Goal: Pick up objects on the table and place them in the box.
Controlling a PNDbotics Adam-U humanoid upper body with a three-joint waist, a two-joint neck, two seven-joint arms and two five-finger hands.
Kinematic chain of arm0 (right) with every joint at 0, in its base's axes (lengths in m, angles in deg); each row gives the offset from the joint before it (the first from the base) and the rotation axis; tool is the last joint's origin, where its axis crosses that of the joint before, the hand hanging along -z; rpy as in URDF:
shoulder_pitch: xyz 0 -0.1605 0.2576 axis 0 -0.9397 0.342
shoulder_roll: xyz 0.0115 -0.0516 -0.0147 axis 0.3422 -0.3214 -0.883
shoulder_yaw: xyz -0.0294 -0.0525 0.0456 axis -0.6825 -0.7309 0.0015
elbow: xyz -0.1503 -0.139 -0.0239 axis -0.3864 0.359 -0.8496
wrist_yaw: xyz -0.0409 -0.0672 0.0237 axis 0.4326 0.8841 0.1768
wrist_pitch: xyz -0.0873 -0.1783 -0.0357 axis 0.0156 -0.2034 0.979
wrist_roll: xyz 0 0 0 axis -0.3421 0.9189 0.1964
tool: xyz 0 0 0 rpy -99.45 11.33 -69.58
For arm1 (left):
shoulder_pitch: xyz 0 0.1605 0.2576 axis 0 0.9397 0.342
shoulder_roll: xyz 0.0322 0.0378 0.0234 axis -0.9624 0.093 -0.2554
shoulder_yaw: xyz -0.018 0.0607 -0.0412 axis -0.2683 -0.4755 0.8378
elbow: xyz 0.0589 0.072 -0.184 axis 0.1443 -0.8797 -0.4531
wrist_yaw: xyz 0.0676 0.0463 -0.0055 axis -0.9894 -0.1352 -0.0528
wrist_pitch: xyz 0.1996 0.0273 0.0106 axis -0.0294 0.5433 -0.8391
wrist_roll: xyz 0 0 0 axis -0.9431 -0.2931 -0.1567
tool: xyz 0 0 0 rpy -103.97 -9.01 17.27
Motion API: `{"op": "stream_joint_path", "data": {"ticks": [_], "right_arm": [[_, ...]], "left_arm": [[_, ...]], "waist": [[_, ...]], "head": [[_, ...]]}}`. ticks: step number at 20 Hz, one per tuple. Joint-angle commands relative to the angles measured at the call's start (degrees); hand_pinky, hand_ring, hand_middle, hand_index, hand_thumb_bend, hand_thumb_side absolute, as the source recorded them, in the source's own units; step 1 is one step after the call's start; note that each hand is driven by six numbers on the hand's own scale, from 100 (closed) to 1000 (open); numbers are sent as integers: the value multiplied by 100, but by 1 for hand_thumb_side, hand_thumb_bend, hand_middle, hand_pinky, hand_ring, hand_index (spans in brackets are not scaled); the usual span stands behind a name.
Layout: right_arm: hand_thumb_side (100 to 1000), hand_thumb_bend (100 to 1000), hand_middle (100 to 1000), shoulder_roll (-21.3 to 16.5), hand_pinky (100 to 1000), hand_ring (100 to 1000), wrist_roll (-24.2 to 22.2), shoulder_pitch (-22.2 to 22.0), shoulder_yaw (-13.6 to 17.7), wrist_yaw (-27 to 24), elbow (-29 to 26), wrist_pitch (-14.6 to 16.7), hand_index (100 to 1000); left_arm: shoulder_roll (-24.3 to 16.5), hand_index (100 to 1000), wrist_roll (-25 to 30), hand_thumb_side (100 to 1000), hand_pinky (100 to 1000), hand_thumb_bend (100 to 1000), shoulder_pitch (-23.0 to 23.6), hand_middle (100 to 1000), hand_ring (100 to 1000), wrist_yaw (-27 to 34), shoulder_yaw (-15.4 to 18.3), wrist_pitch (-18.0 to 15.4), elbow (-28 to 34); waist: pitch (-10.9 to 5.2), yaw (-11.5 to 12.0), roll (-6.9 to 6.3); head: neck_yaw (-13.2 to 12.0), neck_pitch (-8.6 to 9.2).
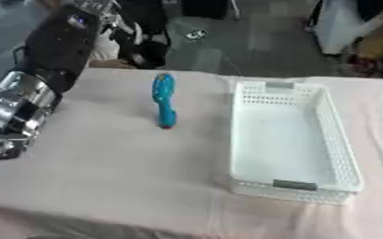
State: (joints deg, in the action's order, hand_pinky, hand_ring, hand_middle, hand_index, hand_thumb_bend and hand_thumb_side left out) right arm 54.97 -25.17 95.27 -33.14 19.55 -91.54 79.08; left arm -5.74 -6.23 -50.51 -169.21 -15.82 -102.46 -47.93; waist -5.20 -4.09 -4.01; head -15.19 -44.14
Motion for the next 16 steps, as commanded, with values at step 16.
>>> {"op": "stream_joint_path", "data": {"ticks": [16], "right_arm": [[1000,100,734,80,526,550,-137,-103,-115,-116,-41,-112,741]], "left_arm": [[960,731,944,1000,282,383,-17,557,478,-349,1131,2187,-612]], "waist": [[-376,-81,-85]], "head": [[-310,2]]}}
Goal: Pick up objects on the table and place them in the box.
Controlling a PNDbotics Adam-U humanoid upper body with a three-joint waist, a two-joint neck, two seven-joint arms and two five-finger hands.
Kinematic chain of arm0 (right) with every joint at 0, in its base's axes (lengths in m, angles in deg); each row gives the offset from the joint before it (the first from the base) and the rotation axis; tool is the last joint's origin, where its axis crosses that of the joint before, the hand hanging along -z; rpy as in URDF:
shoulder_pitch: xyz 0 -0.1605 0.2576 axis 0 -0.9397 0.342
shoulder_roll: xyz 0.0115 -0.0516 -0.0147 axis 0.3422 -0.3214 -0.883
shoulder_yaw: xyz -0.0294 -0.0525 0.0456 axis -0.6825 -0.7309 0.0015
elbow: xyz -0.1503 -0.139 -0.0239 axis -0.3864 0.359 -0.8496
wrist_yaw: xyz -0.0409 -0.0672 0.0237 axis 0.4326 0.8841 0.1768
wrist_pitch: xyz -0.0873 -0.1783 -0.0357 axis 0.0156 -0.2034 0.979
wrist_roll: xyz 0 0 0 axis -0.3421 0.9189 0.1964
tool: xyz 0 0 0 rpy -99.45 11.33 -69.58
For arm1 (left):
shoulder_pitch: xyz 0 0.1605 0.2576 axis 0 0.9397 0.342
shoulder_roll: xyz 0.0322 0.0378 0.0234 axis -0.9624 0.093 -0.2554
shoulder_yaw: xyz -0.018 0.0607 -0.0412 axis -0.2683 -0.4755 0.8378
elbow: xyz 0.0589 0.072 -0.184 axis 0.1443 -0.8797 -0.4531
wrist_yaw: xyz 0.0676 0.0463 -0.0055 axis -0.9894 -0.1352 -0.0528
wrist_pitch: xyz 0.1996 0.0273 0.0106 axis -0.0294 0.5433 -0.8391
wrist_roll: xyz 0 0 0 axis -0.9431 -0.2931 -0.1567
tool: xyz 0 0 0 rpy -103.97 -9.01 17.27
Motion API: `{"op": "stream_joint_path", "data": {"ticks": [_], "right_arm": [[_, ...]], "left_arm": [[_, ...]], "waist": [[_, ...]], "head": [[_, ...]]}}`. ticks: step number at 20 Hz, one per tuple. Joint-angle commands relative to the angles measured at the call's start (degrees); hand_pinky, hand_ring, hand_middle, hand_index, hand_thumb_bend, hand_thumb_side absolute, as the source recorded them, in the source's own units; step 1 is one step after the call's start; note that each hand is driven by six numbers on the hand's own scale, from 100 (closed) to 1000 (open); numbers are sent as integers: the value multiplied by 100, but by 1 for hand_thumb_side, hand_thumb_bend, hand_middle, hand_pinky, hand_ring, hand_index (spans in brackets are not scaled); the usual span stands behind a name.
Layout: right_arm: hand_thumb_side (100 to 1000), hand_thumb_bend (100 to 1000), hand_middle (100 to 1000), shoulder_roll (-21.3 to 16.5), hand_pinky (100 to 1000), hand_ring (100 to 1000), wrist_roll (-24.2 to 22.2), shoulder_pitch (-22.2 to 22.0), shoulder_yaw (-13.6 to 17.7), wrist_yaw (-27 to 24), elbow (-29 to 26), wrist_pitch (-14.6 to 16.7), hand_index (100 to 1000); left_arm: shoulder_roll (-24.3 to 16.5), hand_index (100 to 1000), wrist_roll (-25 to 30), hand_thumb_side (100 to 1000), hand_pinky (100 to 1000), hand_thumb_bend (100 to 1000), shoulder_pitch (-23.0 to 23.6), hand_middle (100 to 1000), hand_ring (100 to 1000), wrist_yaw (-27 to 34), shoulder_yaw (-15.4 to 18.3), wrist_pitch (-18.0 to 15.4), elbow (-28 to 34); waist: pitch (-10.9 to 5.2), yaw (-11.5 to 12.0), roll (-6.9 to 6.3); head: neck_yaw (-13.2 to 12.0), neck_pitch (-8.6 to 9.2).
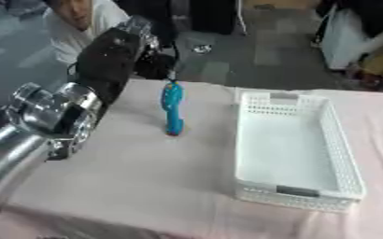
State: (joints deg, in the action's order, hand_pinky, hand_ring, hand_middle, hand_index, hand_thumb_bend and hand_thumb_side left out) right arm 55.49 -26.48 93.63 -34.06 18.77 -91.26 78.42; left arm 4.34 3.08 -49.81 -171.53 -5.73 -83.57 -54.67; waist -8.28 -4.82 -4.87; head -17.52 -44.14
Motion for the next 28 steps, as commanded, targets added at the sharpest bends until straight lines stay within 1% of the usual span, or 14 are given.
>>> {"op": "stream_joint_path", "data": {"ticks": [1,5,12,13,20,28], "right_arm": [[1000,100,735,40,527,551,-10,62,-29,-45,-79,-61,741],[1000,100,735,69,529,554,-19,63,-45,-68,-117,-113,741],[1000,100,737,85,537,552,-40,64,-59,-81,-139,-162,743],[1000,100,737,86,537,552,-46,63,-60,-81,-139,-165,743],[1000,100,739,94,541,553,-68,70,-65,-85,-141,-176,745],[1000,100,739,139,544,555,-75,105,-79,-98,-173,-211,745]], "left_arm": [[-31,733,17,1000,280,388,-80,554,477,-187,154,427,71],[-24,736,50,1000,277,400,-92,551,477,-463,268,818,116],[-20,737,136,1000,273,406,-50,544,473,-752,373,1069,155],[-18,737,144,1000,270,419,-38,543,470,-775,385,1089,158],[-18,738,178,1000,275,420,67,538,471,-845,416,1145,133],[40,748,152,1000,279,439,224,538,469,-779,425,1114,60]], "waist": [[-72,-21,-5],[-84,-59,-24],[-102,-80,-28],[-103,-80,-28],[-101,-94,-26],[-71,-156,-28]], "head": [[-91,2],[-129,2],[-221,2],[-228,2],[-198,2],[-177,2]]}}
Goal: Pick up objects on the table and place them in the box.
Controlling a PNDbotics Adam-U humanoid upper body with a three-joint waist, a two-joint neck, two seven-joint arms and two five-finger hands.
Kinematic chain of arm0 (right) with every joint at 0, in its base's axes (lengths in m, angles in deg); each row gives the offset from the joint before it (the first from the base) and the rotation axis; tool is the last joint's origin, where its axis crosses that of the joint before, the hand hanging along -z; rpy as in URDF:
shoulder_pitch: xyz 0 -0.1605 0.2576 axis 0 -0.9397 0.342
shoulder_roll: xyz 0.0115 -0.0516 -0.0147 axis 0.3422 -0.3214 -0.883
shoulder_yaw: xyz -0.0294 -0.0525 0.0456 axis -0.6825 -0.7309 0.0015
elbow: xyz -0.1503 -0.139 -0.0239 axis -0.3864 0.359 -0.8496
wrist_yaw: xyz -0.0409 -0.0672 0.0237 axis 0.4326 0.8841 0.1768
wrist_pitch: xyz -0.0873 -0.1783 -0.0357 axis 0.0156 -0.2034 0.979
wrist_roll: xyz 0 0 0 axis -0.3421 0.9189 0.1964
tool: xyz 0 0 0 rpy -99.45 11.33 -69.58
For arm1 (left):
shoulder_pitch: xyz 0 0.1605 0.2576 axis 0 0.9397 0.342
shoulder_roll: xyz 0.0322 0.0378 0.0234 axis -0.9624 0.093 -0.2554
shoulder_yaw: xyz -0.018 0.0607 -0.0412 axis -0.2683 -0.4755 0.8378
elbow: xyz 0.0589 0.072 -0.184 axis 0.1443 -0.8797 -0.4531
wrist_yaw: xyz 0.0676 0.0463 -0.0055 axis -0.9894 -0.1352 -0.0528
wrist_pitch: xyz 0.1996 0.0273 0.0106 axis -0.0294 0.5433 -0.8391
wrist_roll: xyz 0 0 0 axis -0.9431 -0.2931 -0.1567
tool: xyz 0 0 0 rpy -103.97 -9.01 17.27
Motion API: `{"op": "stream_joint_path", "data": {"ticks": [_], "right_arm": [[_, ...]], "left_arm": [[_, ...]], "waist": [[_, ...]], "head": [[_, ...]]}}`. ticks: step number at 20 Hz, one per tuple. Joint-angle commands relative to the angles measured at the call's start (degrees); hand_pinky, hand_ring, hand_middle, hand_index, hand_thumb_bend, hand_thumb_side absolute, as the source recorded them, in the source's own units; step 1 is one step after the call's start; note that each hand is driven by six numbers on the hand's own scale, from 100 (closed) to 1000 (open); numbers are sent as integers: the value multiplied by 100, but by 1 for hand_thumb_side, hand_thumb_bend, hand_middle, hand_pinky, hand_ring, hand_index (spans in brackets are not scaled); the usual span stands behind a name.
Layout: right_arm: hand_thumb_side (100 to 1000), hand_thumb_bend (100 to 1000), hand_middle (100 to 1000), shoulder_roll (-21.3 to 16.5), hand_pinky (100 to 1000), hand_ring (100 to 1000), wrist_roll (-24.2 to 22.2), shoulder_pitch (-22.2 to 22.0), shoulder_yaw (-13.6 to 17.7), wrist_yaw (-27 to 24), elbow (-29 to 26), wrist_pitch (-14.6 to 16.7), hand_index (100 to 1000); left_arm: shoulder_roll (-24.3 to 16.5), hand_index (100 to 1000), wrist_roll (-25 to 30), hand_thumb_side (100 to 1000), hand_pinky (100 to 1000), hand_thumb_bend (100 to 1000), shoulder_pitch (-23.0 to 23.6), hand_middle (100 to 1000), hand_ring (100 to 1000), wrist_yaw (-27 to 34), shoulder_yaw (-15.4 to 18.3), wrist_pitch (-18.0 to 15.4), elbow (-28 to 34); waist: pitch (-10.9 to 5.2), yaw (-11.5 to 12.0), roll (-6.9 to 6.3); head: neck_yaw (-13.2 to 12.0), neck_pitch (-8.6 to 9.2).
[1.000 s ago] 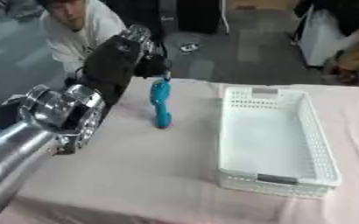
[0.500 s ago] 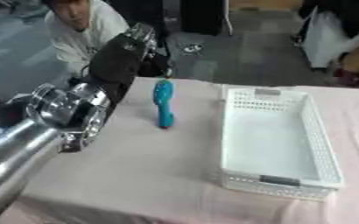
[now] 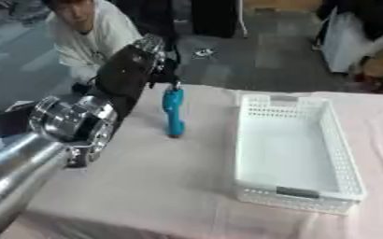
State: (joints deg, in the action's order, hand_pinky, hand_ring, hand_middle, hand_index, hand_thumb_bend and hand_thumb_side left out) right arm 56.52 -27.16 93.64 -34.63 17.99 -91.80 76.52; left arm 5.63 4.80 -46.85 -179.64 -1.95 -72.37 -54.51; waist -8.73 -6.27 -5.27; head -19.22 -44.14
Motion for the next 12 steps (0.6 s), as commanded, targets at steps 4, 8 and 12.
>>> {"op": "stream_joint_path", "data": {"ticks": [4,8,12], "right_arm": [[1000,100,739,52,545,555,-16,122,-30,-29,-138,-39,745],[1000,100,739,67,546,555,-35,144,-39,-41,-148,-51,745],[1000,100,739,80,547,554,-60,165,-50,-57,-158,-59,745]], "left_arm": [[-77,760,-71,1000,281,454,-35,551,470,165,39,-55,7],[-70,765,-159,1000,279,467,-12,550,470,279,34,-76,-2],[-64,772,-249,1000,279,466,3,553,471,346,24,-90,-4]], "waist": [[-3,-38,9],[24,-67,8],[54,-94,8]], "head": [[7,2],[3,2],[-17,2]]}}
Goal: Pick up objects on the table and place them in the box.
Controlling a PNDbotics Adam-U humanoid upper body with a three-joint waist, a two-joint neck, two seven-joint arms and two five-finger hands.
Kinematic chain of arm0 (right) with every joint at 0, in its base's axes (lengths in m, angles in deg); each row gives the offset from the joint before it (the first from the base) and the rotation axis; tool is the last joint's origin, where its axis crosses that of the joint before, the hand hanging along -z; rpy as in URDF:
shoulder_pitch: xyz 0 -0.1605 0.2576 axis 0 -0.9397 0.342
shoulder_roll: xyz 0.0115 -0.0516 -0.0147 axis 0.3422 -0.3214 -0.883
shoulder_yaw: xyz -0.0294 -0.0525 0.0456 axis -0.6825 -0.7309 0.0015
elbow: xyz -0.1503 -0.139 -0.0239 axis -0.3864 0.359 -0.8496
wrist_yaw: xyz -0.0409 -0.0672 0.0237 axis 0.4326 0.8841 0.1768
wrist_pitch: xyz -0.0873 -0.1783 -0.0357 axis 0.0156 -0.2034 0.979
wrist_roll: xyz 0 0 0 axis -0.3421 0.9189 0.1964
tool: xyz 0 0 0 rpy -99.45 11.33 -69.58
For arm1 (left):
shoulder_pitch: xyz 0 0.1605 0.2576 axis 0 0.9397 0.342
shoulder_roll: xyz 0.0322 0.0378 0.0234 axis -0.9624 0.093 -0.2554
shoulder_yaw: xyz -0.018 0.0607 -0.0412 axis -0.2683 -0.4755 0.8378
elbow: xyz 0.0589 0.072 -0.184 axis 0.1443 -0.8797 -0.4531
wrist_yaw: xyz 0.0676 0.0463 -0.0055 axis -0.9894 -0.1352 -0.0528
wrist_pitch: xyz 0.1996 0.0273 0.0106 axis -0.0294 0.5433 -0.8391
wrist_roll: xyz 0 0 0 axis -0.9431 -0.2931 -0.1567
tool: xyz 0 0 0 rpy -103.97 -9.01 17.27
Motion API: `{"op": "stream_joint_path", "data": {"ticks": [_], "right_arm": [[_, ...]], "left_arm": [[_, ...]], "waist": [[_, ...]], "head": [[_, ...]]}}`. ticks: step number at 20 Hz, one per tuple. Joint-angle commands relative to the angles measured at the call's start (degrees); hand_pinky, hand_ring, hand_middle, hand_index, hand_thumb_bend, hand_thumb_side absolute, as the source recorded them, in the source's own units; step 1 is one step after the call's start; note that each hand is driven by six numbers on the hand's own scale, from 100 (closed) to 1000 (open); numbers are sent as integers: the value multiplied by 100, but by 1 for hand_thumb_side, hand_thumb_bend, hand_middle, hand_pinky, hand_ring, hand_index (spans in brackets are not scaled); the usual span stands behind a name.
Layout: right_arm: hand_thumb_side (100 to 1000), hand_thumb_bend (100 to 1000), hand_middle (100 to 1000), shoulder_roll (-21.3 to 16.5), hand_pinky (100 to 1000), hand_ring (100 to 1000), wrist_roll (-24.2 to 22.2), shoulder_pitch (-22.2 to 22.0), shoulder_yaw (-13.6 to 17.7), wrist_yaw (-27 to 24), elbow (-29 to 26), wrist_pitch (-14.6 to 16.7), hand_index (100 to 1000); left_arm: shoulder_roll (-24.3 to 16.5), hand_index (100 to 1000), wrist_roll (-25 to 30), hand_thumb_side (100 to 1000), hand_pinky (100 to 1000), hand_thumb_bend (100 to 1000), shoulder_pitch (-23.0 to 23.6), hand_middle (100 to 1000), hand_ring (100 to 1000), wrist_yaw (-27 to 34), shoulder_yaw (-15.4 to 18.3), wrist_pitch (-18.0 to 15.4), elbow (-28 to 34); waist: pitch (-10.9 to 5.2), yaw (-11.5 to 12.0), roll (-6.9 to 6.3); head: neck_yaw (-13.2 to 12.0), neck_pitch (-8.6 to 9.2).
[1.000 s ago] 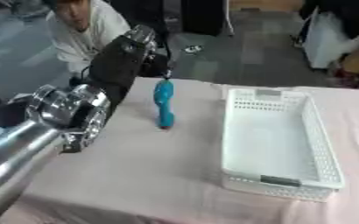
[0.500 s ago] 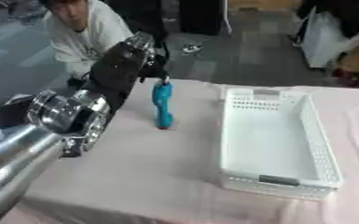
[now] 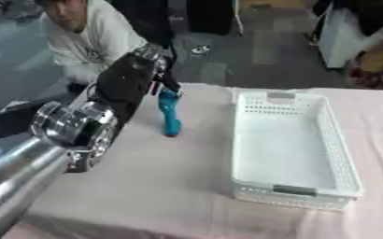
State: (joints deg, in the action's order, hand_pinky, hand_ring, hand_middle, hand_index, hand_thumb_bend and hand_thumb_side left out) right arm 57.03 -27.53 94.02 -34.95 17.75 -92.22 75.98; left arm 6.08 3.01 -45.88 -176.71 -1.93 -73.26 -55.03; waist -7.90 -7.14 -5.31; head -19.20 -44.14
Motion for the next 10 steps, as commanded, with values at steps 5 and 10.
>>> {"op": "stream_joint_path", "data": {"ticks": [5,10], "right_arm": [[1000,100,739,42,550,554,-56,160,-29,-52,-128,-14,745],[1000,100,739,57,551,554,-84,191,-32,-70,-143,-30,745]], "left_arm": [[-104,776,-239,1000,272,443,-79,550,467,127,25,-52,64],[-119,773,-438,1000,270,430,-62,547,465,136,19,-163,57]], "waist": [[17,-41,10],[66,-69,5]], "head": [[-40,2],[-64,2]]}}
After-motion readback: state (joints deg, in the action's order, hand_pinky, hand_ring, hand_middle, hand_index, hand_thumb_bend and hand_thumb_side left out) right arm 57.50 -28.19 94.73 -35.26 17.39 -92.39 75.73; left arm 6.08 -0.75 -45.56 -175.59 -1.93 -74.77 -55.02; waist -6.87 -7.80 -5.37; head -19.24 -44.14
